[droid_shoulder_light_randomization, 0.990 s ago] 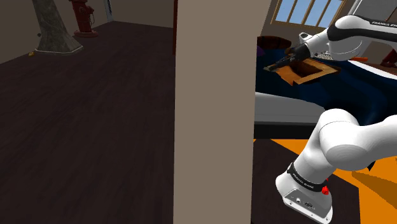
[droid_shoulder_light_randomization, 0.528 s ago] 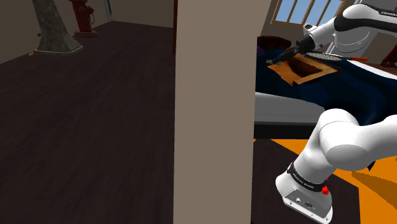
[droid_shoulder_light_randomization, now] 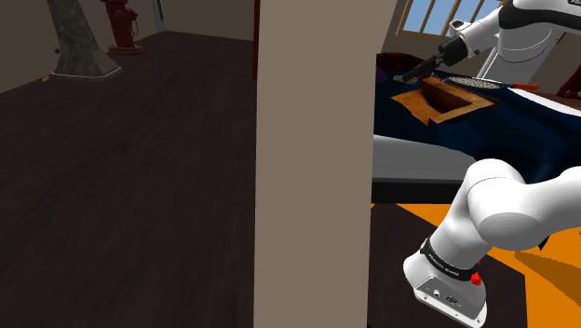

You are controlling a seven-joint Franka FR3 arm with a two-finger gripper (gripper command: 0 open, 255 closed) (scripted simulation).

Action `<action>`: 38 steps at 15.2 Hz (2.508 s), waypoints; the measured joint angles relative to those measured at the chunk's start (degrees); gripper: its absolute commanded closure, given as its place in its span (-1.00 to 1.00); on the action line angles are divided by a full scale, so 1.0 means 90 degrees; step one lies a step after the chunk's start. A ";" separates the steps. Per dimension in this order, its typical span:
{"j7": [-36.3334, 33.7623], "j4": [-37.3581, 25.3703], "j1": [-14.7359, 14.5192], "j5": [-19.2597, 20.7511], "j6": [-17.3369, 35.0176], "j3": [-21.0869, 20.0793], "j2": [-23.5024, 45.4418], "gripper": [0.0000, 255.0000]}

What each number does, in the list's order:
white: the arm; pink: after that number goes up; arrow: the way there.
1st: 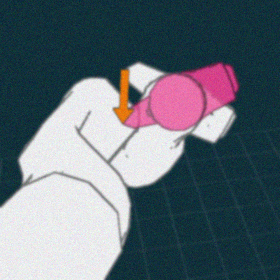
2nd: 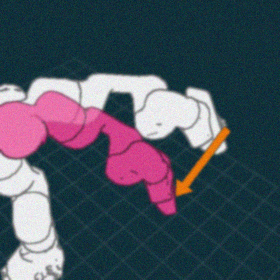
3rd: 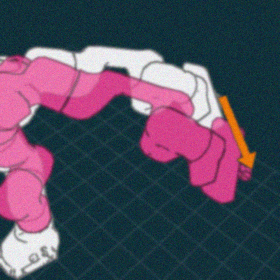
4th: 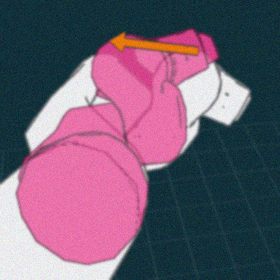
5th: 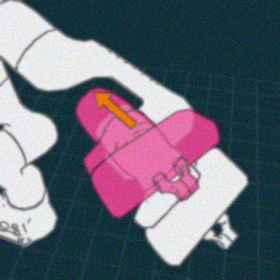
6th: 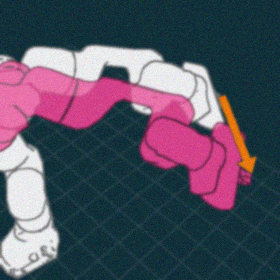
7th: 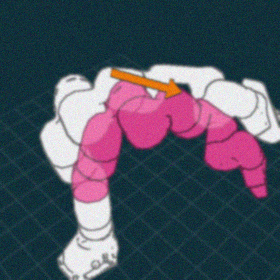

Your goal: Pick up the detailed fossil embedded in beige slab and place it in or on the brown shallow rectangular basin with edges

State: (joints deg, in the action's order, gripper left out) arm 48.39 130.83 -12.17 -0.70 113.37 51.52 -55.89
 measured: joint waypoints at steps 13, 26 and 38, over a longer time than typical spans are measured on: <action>0.0110 -0.1359 -0.0300 0.0010 -0.1026 0.0297 0.0219 1.00; 0.1258 -0.3666 -0.1404 0.0525 -0.2452 0.2208 0.0351 1.00; 0.1549 -0.2904 -0.1179 0.0750 -0.1909 0.2452 0.0114 1.00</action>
State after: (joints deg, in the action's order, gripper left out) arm 62.33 104.69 -22.78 6.05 96.18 73.59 -54.86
